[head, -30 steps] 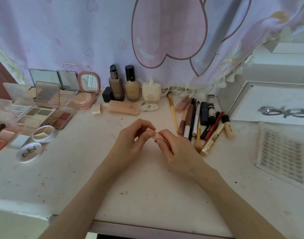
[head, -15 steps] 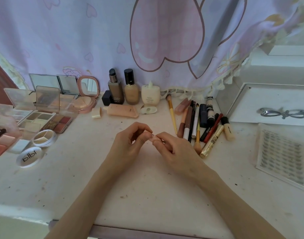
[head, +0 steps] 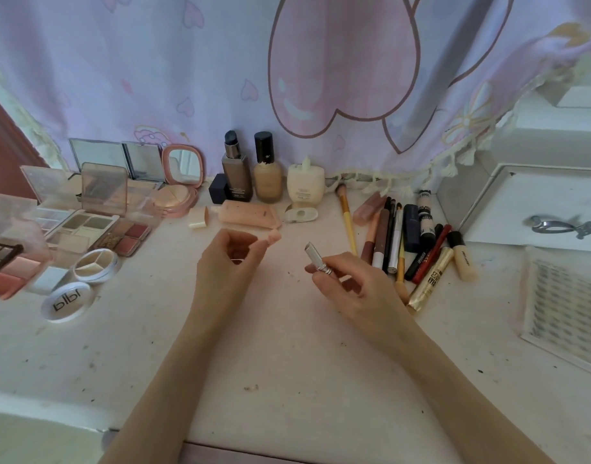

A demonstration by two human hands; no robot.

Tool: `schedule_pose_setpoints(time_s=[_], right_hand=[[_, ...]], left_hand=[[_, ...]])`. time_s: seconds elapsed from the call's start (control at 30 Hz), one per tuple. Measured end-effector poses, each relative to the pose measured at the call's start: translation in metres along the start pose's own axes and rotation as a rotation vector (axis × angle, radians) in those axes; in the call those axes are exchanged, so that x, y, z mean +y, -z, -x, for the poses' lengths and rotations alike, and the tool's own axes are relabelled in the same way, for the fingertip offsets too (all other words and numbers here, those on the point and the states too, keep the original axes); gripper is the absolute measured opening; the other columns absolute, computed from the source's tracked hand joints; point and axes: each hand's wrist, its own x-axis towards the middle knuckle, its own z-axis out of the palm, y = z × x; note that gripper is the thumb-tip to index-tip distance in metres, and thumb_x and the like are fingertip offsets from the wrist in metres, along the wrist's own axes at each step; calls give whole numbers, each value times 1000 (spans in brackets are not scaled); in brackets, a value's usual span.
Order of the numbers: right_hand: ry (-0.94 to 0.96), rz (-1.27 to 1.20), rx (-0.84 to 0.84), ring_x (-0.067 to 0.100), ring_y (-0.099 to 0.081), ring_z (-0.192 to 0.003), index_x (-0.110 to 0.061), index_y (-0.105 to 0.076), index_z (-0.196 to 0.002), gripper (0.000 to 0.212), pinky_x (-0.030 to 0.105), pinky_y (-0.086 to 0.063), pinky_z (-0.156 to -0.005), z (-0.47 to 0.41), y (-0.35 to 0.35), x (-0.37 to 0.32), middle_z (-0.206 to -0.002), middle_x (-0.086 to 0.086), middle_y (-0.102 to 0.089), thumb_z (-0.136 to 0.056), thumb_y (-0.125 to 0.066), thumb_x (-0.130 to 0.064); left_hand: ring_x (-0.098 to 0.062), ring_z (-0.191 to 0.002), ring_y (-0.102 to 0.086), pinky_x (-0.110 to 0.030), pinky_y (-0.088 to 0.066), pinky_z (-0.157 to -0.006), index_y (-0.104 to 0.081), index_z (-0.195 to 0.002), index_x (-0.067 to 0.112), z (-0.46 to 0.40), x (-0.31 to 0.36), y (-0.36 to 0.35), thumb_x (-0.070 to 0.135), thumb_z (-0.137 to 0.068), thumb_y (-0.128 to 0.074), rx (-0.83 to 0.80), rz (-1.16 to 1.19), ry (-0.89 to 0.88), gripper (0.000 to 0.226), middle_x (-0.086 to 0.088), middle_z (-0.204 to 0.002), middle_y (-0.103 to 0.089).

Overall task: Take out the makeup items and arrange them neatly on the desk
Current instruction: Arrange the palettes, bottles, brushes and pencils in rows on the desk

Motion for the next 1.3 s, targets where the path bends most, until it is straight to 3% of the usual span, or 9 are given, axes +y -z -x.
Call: schedule_pose_setpoints(time_s=[0.1,0.17,0.27,0.43,0.63,0.8,0.93,1.07,1.3], right_hand=[[20,-16,70,-2,-45,-67,-52,-60,-94,17,11,-36,-64,-4,3,-2,-79,-12,-48,-85,-58,-37],[-14,-13,115,2,-48,-65,-50,-61,-92,15,15,-39,-66,-9,5,-2,-81,-8,-54,-83,-59,-39],[-69,16,124,3,-57,-63,-32,-69,-91,9,19,-43,-65,-21,6,-4,-83,0,-63,-84,-64,-31],[-99,175,76,-4,-55,-53,-5,-70,-75,16,5,-42,-56,-57,14,-9,-69,-1,-65,-85,-63,-14],[-162,346,63,9,-56,-66,-8,-68,-76,13,22,-45,-74,-84,20,-1,-81,4,-69,-86,-60,-13],[-156,384,63,11,-58,-81,-12,-69,-82,6,17,-41,-70,-88,20,8,-92,2,-69,-83,-64,-15],[-125,360,41,14,-60,-92,-8,-69,-95,14,21,-42,-85,-87,15,11,-97,6,-69,-84,-63,-14],[-139,383,22,28,-54,-110,-7,-68,-95,18,46,-32,-107,-90,12,14,-96,11,-69,-85,-60,-20],[-129,398,3,26,-54,-113,-10,-68,-97,17,54,-22,-111,-94,12,16,-98,8,-68,-86,-60,-19]], left_hand=[[-3,-74,-54,-13,-39,-61,-56,-87,23,-2,-9,-3,48,-79,-66,12,-170,-10,28,11,-81,-58],[-6,-71,-51,-15,-37,-59,-54,-84,21,-3,-12,-7,46,-82,-64,14,-242,-52,27,8,-78,-56],[-9,-69,-47,-17,-34,-57,-47,-76,21,-5,-13,-13,42,-85,-61,22,-332,-113,27,5,-75,-51],[-7,-67,-43,-18,-32,-57,-41,-79,24,-16,-11,-29,40,-89,-55,-42,-453,-180,23,8,-74,-46],[-14,-74,-46,-25,-34,-63,-43,-90,20,-33,-2,-47,35,-89,-56,-104,-411,-192,21,4,-79,-49],[-14,-78,-44,-27,-35,-69,-44,-92,19,-32,-2,-52,34,-84,-62,-130,-357,-259,25,6,-79,-47],[-15,-78,-46,-29,-32,-69,-53,-91,15,-30,1,-51,34,-84,-63,-137,-330,-340,23,10,-72,-47],[-16,-84,-51,-30,-38,-77,-61,-96,14,-31,0,-50,33,-84,-63,-162,-322,-358,22,5,-84,-54],[-15,-86,-50,-30,-40,-79,-61,-96,16,-32,0,-49,29,-80,-69,-166,-294,-307,22,7,-83,-51]])
